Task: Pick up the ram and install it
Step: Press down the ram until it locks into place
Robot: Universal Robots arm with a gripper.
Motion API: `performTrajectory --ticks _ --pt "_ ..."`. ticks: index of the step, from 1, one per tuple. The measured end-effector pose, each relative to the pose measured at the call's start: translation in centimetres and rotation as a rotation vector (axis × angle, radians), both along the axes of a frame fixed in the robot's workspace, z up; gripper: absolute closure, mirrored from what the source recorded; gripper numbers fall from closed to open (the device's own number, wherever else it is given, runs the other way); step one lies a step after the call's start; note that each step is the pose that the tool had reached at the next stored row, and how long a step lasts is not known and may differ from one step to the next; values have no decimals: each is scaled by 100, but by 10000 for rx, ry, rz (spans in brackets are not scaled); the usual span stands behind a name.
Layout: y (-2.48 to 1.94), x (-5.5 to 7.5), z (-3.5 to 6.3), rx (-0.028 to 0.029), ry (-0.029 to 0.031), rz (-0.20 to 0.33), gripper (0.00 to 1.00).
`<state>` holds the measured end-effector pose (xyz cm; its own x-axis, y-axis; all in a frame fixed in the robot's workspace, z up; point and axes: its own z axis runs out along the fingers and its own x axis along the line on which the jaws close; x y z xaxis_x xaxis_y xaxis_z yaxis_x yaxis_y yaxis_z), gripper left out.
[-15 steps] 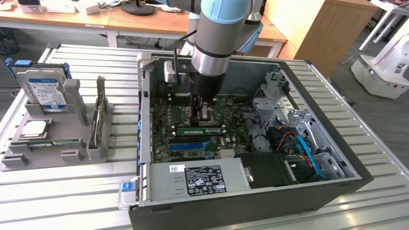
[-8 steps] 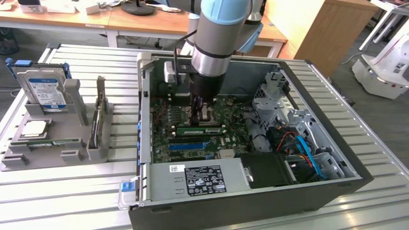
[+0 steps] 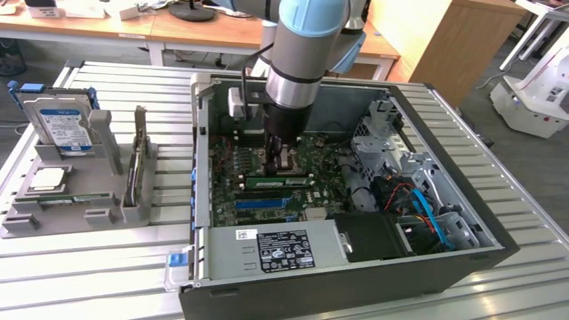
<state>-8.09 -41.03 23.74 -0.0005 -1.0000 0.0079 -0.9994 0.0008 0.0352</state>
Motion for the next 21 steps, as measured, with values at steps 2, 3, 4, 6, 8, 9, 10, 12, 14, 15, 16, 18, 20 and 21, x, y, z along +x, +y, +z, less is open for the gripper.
performTrajectory --ticks 2,3,4,6,8,9,10,12,14,15,16,18,20,21 --pt "0 0 -9 1 0 0 89" --pt "0 0 -14 0 0 0 89" --pt "0 0 -19 1 0 0 89" --pt "0 0 -29 1 0 0 89" --pt "0 0 -39 0 0 0 89" --pt "0 0 -44 -1 1 0 89" --pt "0 0 -48 -1 1 0 89" --pt "0 0 -57 0 0 0 89" --pt "0 0 -65 0 0 0 89" --pt "0 0 -69 -1 0 0 89" --pt "0 0 -71 -2 1 0 89" --pt "0 0 -72 -2 1 0 89" --pt "0 0 -73 -1 0 0 89" --pt "0 0 -73 -1 1 0 89"
